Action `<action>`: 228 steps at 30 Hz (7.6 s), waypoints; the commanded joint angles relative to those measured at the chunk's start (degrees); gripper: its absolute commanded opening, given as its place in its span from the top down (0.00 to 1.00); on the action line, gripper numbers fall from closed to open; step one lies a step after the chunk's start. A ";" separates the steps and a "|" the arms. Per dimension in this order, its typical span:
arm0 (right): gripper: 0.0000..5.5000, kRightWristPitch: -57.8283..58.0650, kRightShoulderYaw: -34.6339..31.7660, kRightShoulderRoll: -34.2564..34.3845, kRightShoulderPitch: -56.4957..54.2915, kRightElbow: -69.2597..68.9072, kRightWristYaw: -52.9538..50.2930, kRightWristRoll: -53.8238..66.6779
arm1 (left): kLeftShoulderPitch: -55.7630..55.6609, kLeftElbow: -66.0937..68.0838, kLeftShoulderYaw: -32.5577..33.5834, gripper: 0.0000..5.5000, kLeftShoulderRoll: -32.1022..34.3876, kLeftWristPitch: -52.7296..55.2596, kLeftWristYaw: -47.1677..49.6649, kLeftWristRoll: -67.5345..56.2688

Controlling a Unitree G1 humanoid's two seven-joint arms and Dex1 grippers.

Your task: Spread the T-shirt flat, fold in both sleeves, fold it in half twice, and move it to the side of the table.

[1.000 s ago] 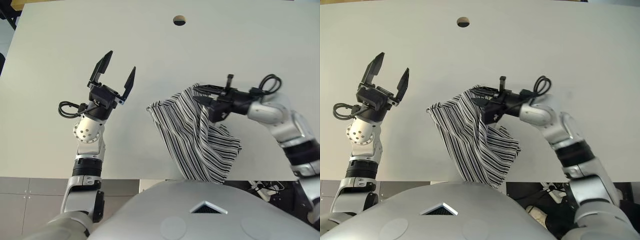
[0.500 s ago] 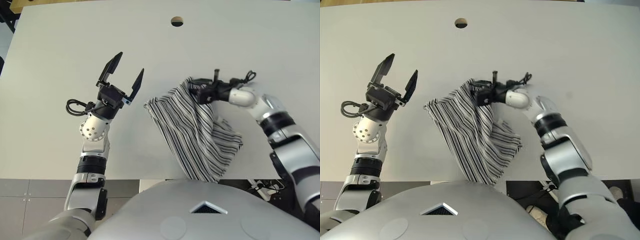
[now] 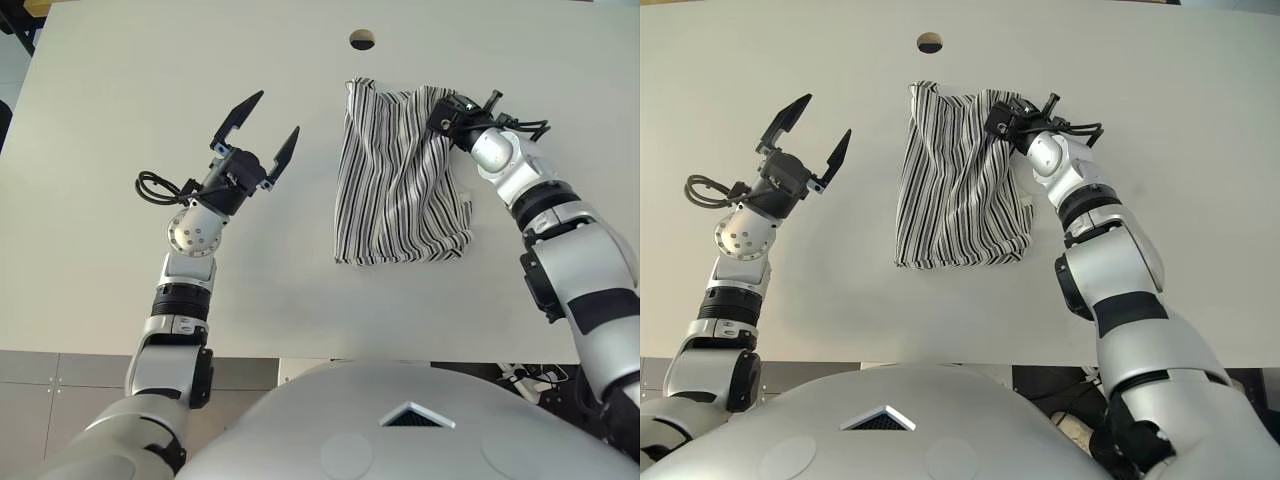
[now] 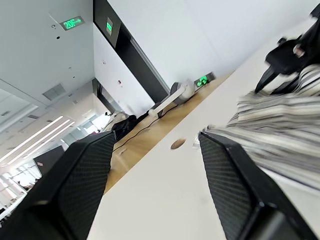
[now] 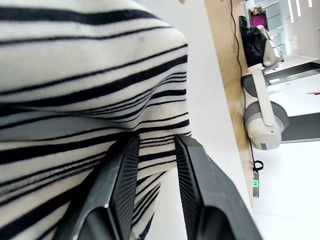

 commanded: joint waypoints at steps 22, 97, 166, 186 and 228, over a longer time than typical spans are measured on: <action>0.76 -8.76 -1.18 -23.74 40.52 -71.81 21.11 -1.68 | -36.80 33.65 -31.86 0.43 -8.30 5.71 18.81 39.51; 0.28 -26.10 -7.42 -38.62 52.75 -70.83 31.33 -0.80 | 1.57 -11.37 -29.04 0.38 15.89 -1.88 -15.46 16.63; 0.79 -7.84 -8.81 -6.80 23.49 -37.15 16.40 13.33 | -11.98 12.65 -10.51 0.78 -4.46 19.36 -1.86 -2.24; 0.38 4.52 -20.73 1.40 12.07 -22.41 20.47 28.13 | -25.77 30.22 1.21 0.25 -12.82 28.20 -0.96 -12.27; 0.38 18.66 -24.14 6.57 2.46 -0.45 14.67 29.37 | -13.18 20.98 16.64 0.01 -25.96 17.74 -1.99 -25.45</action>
